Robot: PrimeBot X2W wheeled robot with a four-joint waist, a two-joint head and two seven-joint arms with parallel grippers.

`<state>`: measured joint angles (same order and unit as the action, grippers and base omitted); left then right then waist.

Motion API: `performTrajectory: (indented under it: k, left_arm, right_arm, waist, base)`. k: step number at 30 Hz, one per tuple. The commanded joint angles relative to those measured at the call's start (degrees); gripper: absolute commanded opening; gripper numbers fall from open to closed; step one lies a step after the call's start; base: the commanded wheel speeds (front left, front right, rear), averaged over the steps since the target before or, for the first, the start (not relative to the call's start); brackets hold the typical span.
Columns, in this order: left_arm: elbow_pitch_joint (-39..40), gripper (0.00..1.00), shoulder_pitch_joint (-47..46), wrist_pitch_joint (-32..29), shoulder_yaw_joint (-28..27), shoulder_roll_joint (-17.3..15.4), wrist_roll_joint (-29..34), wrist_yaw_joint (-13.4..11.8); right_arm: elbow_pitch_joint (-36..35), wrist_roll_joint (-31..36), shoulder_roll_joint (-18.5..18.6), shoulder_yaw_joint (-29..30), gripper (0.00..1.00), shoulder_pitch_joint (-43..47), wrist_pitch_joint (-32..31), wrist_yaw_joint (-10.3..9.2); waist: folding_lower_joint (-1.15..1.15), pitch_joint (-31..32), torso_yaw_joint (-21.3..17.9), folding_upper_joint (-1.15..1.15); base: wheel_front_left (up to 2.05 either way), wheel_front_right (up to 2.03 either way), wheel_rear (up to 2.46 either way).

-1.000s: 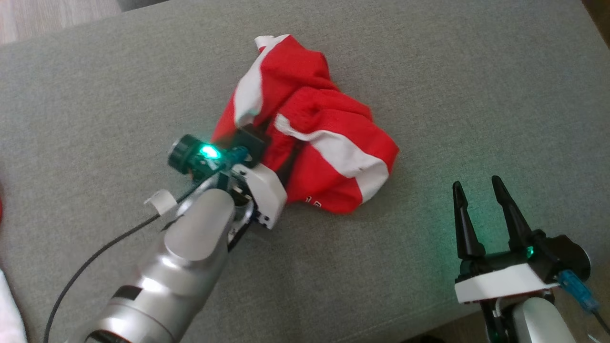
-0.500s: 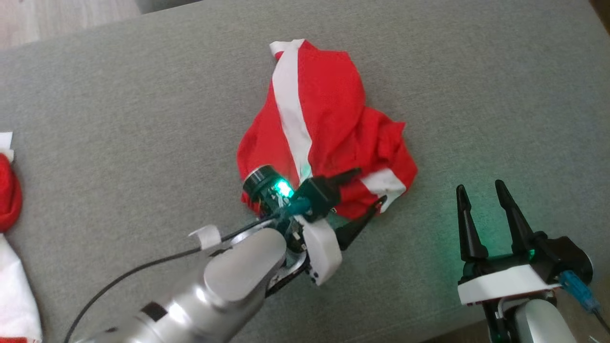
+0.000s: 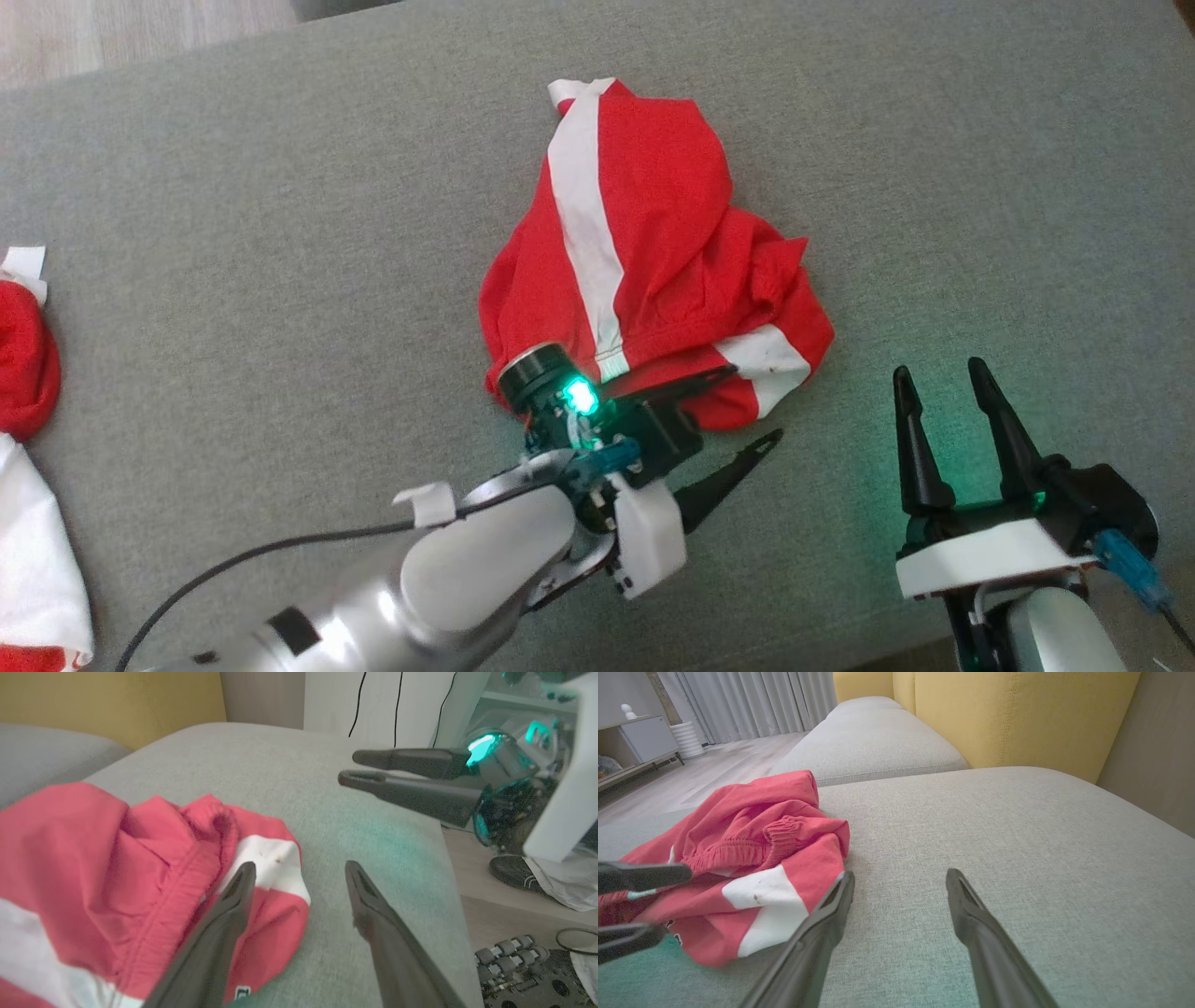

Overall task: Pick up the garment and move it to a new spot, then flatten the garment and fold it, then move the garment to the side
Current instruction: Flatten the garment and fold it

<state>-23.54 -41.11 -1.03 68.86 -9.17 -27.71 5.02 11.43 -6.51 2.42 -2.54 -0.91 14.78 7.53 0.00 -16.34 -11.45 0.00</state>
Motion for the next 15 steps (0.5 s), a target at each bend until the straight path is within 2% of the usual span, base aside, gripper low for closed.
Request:
performTrajectory:
  k: [1, 8, 12, 15]
  left_arm:
    - [1.4, 1.0, -1.42, 0.05, -1.58, -1.33, 0.62, -0.76]
    - [-1.44, 1.0, -1.45, -0.17, -2.96, -2.01, -0.91, -1.62]
    - [-3.39, 1.0, -0.79, -1.89, -3.69, -1.51, -5.27, 0.29]
    - [-4.06, 1.0, -2.03, 0.57, -4.93, -1.59, -5.31, -0.04]
  right_arm:
    - [-1.49, -0.41, 0.45, -1.07, 1.0, -1.91, 0.22, -0.04]
    - [-1.42, -0.69, 0.45, -1.31, 1.0, -2.55, 0.22, -0.04]
    - [-1.27, -0.61, 0.45, -1.36, 1.0, -3.02, 0.22, -0.04]
    - [-1.22, -0.39, 0.45, -1.32, 1.0, -3.32, 0.22, -0.04]
  waist:
    - [0.0, -0.26, 0.0, 0.0]
    - [0.0, -1.17, 0.24, 0.0]
    - [0.0, -1.76, 0.48, 0.0]
    - [0.0, -2.07, 0.76, 0.0]
  base:
    - [0.0, 0.0, 0.0]
    - [0.0, 0.0, 0.0]
    - [0.0, 0.0, 0.0]
    - [0.0, 0.0, 0.0]
